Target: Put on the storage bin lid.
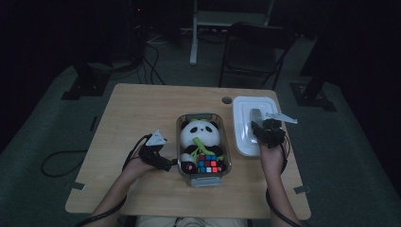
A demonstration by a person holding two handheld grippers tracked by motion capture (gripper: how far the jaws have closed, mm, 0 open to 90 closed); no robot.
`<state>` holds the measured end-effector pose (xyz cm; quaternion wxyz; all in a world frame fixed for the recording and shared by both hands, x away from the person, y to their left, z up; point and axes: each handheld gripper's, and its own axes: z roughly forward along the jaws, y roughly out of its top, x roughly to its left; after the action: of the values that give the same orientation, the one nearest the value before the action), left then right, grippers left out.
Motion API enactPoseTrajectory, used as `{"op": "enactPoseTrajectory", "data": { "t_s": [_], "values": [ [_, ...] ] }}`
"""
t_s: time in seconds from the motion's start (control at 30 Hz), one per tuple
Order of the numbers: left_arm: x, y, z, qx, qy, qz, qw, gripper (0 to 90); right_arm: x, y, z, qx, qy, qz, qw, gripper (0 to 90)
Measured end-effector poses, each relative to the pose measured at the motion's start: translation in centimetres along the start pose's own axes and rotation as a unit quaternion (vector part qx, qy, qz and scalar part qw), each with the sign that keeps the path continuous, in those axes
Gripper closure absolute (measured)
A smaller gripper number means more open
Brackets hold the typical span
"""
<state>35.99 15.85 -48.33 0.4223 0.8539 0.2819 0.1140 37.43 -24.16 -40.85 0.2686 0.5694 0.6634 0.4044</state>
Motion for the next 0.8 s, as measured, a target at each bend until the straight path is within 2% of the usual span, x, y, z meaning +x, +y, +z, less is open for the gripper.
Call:
{"op": "enactPoseTrajectory", "data": {
  "t_s": [0.23,0.37,0.5,0.6,0.8],
  "values": [
    [-1.1,1.0,1.3,0.009,-0.015,0.016,0.9997,0.6,2.5,1.7,-2.3,-0.021,0.048,-0.024,0.9984,67.8],
    [-1.9,1.6,2.3,0.01,-0.025,0.022,0.9994,0.5,3.8,2.4,-3.6,-0.03,0.091,-0.028,0.995,67.8],
    [-2.7,2.4,3.2,0.014,-0.032,0.033,0.9988,0.5,5.8,2.2,-4.2,-0.019,0.128,-0.046,0.9905,67.8],
    [-3.0,2.6,3.4,0.013,-0.034,0.033,0.9988,0.5,7.1,1.8,-4.1,-0.003,0.156,-0.054,0.9863,67.8],
    [-2.3,2.3,2.7,0.01,-0.012,0.017,0.9997,0.6,9.5,0.6,-2.8,0.037,0.189,-0.07,0.9788,67.8]
  ]
}}
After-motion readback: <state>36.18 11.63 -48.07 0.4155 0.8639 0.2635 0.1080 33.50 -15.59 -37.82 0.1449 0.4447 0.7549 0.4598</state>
